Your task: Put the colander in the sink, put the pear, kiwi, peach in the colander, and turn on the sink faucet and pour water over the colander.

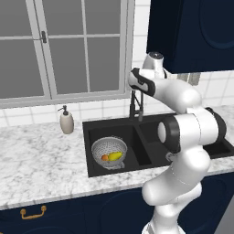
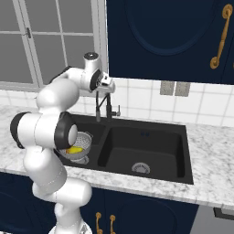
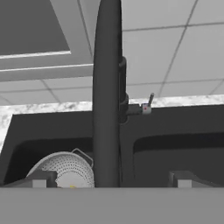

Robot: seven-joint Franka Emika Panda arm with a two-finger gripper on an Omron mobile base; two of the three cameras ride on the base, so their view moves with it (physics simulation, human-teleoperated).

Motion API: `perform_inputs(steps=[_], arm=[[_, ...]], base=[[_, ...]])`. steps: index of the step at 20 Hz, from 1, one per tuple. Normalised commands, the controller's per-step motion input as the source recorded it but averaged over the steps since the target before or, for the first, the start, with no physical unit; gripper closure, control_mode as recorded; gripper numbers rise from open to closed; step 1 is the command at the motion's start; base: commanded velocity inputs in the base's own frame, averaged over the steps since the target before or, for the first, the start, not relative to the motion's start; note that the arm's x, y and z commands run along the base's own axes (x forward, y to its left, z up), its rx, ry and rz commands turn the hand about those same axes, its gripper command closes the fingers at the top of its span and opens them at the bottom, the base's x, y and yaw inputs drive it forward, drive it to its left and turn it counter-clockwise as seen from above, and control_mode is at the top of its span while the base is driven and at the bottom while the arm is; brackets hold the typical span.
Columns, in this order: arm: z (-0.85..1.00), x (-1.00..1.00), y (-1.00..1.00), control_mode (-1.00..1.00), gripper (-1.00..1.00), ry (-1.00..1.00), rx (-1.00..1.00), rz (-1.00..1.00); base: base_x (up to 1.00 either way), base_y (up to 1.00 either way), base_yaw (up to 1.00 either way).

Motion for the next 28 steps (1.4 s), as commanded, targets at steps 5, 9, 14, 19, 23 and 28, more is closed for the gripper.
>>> perform_inputs(steps=[5, 9, 14, 19, 23, 28], arm=[[-0.10, 0.00, 0.54, -1.00, -1.00, 0.03, 0.03, 0.00], [-0.06, 0.00, 0.63, -1.00, -1.00, 0.01, 0.05, 0.00], [-0.07, 0.12, 0.62, -1.00, -1.00, 0.00, 0.03, 0.00], [-0.09, 0.32, 0.48, -1.00, -1.00, 0.00, 0.01, 0.00], [-0.08, 0.47, 0.46, -1.00, -1.00, 0.00, 0.00, 0.00], [-0.02, 0.41, 0.34, -1.00, -1.00, 0.01, 0.00, 0.00]], base=[[0.00, 0.00, 0.00], [0.00, 0.00, 0.00], [0.00, 0.00, 0.00], [0.00, 0.00, 0.00], [0.00, 0.00, 0.00], [0.00, 0.00, 0.00]])
